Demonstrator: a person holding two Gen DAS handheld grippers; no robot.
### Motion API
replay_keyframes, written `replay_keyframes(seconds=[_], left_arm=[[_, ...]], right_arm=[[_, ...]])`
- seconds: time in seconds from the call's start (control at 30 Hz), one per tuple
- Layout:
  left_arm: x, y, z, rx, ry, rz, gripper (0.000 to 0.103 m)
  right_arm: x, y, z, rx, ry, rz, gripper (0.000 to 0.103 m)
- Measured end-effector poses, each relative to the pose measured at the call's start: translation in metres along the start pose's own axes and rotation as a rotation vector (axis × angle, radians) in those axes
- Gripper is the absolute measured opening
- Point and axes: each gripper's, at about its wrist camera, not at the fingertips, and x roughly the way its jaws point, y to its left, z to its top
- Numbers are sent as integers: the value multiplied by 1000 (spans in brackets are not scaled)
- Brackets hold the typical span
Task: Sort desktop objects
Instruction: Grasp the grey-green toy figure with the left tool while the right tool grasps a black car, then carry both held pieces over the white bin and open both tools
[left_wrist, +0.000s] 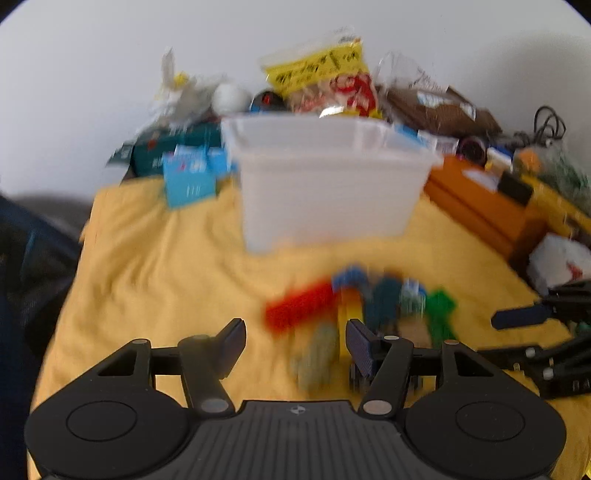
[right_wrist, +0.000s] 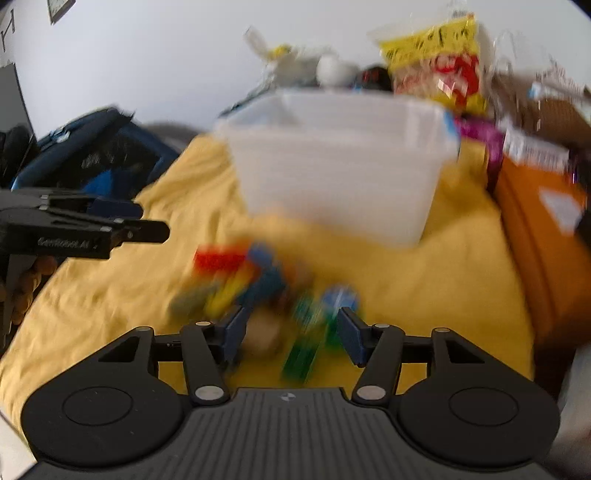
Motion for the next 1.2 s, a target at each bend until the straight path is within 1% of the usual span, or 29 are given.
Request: replay_keyframes(seconds=[0.07,0.17,0.27,0.37,0.4,0.47,0.53,0.6,0.63,0.7,0.77,0.83,1.0,1.1,1.2], left_arm=[[5,1,-18,-28,40,-6,64],[17,-1,-28,19,52,2,64],[30,0,-27,19,48,4,64],[42,-4,-24,24,48,15,63],[45,-5,-21,33,39,3,62],[49,-10,-16,62,25,-7,62],[53,-16,-13,97,12,-15,62],[59,-22,-11,152,2,-26,62],[62,-24,-11,178,5,-30,60],[71,-24,-11,214,40,-42,42],[75,-21,-11,199,66,-48,37],[74,-17,-12,171,72,-52,37],[66,-18,-21,183,89,-67,33],[44,-17,-32,136,85,-62,33],[17,-20,-54,107,91,-69,33]], right_arm=[[0,12,-22,-1,20,4,59],[7,28,-43,-2,53,24,59],[17,42,-49,-13,56,22,58],[26,47,-46,-26,58,-4,55],[30,47,-44,-24,64,-3,48],[37,46,-44,-27,89,4,38],[38,47,-49,-27,92,6,35],[35,45,-50,-28,94,12,34],[32,41,-50,-20,94,15,34],[27,36,-55,-1,91,1,34],[19,29,-58,26,90,-8,34],[14,24,-60,40,89,-16,34],[14,16,-59,57,88,-17,34],[13,14,-59,59,75,-12,34],[10,14,-59,42,62,-17,34]])
